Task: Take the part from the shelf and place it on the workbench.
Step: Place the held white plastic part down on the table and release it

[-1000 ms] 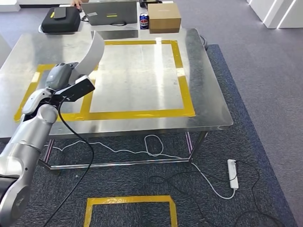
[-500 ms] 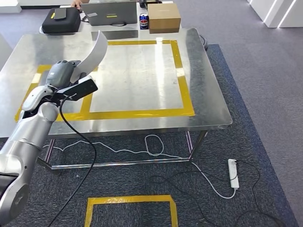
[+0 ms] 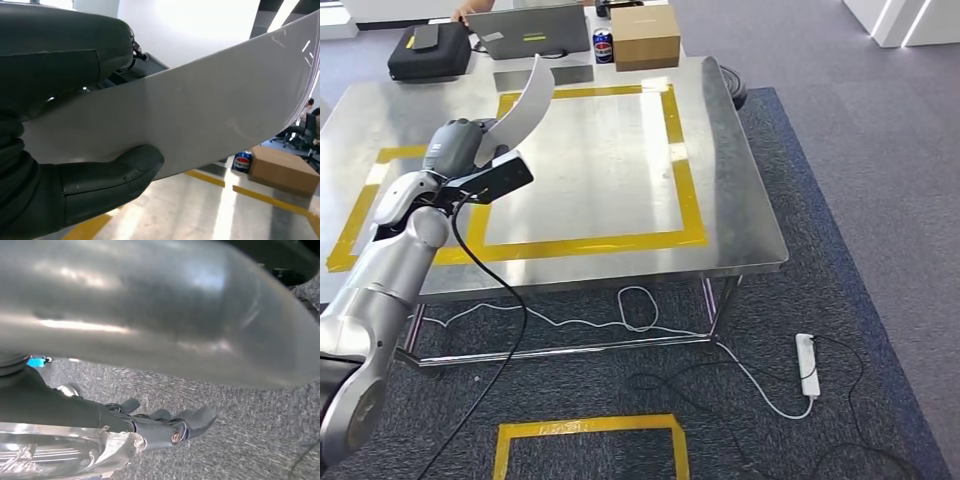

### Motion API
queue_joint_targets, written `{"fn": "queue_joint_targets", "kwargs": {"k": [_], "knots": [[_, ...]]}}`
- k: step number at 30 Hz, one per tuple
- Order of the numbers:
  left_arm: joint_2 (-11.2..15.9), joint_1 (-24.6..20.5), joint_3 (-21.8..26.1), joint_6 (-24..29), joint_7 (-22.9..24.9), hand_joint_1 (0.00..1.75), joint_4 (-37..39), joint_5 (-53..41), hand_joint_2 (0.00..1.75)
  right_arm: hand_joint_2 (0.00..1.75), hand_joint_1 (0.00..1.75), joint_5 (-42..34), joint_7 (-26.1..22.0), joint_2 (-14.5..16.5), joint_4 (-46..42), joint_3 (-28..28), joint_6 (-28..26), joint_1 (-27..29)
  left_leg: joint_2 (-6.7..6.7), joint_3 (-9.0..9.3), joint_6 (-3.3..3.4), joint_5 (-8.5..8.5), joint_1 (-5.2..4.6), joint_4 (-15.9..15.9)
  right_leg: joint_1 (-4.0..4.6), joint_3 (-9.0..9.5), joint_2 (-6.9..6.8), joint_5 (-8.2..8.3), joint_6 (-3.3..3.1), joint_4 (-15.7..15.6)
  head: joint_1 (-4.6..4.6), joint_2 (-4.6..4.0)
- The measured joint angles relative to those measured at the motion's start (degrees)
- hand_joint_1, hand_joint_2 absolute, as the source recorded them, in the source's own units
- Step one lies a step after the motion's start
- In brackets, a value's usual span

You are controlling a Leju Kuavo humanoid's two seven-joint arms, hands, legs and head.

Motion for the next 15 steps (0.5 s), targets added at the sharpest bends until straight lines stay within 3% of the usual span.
{"fn": "queue_joint_targets", "kwargs": {"k": [2, 3, 6, 7, 8, 9, 11, 12, 13, 15], "knots": [[-0.12, -0.12, -0.1, -0.2, -0.26, 1.75, 0.13, 0.08, 1.75, 0.0, 0.0, 0.06, 0.03, -0.02, -0.01, 0.01, -0.01, 0.0, 0.02, -0.42, -0.39, -0.03, 0.14, 1.3, -0.02, 0.48, 0.33, 0.03, -0.8, -0.03, -0.08, 0.0], [-0.13, -0.22, -0.15, -0.22, -0.38, 1.75, 0.19, 0.09, 1.75, 0.0, 0.0, 0.08, 0.02, -0.02, -0.02, 0.01, -0.02, -0.03, 0.03, -1.62, -0.45, -0.47, 0.12, 3.39, -0.05, 0.8, 0.53, -0.07, -1.11, -0.09, -0.16, 0.0], [-0.16, -0.25, -0.25, -0.18, -0.54, 1.75, 0.56, 0.11, 1.75, 0.0, 0.0, 0.08, 0.02, -0.02, -0.02, 0.02, -0.15, 0.05, 0.03, -8.44, -0.45, -4.3, -0.26, 13.71, 0.12, 1.61, 1.01, -0.83, -1.83, -0.18, -0.26, 0.0], [-0.17, -0.09, -0.27, -0.17, -0.58, 1.75, 0.73, 0.1, 1.75, 0.0, 0.0, 0.08, 0.02, -0.02, -0.02, 0.02, -0.2, 0.11, 0.03, -10.21, -0.32, -5.14, -0.39, 15.63, 0.24, 2.0, 1.16, -1.19, -1.98, -0.18, -0.26, 0.0], [-0.19, 0.06, -0.31, -0.16, -0.66, 1.75, 0.87, 0.08, 1.75, 0.0, 0.0, 0.07, 0.02, -0.02, -0.02, 0.02, -0.21, 0.17, 0.02, -10.96, -0.04, -4.75, -0.53, 15.53, 0.37, 2.49, 1.32, -1.58, -2.06, -0.18, -0.26, 0.0], [-0.21, 0.15, -0.34, -0.16, -0.75, 1.75, 0.96, 0.06, 1.75, 0.0, 0.0, 0.05, 0.02, -0.02, -0.02, 0.01, -0.22, 0.21, 0.02, -10.72, 0.35, -3.11, -0.72, 13.52, 0.48, 3.04, 1.47, -1.98, -2.07, -0.19, -0.25, 0.0], [-0.25, 0.08, -0.43, -0.15, -0.92, 1.75, 1.04, 0.04, 1.75, 0.0, 0.0, -0.02, 0.02, -0.01, -0.01, 0.01, -0.2, 0.23, 0.0, -8.55, 1.36, 2.32, -1.31, 6.35, 0.67, 4.08, 1.68, -2.82, -1.88, -0.22, -0.22, 0.0], [-0.26, -0.03, -0.46, -0.15, -0.96, 1.75, 1.04, 0.03, 1.75, 0.0, 0.0, -0.06, 0.02, -0.01, 0.0, 0.01, -0.18, 0.21, -0.01, -7.48, 1.71, 4.1, -1.64, 3.17, 0.77, 4.42, 1.78, -3.23, -1.65, -0.24, -0.23, 0.0], [-0.31, -0.11, -0.5, -0.15, -0.98, 1.75, 1.05, 0.02, 1.75, 0.0, 0.0, -0.09, 0.02, -0.01, 0.01, 0.01, -0.17, 0.19, -0.04, -6.75, 1.95, 5.14, -1.9, 0.94, 0.86, 4.68, 1.86, -3.61, -1.37, -0.43, -0.23, 0.0], [-0.46, -0.22, -0.56, -0.16, -0.99, 1.75, 1.05, -0.01, 1.75, 0.0, 0.0, -0.13, 0.01, -0.03, 0.02, 0.01, -0.16, 0.18, -0.07, -6.07, 2.33, 4.87, -2.01, -0.53, 1.04, 5.3, 1.93, -4.01, -0.68, -0.68, -0.23, 0.0]]}}
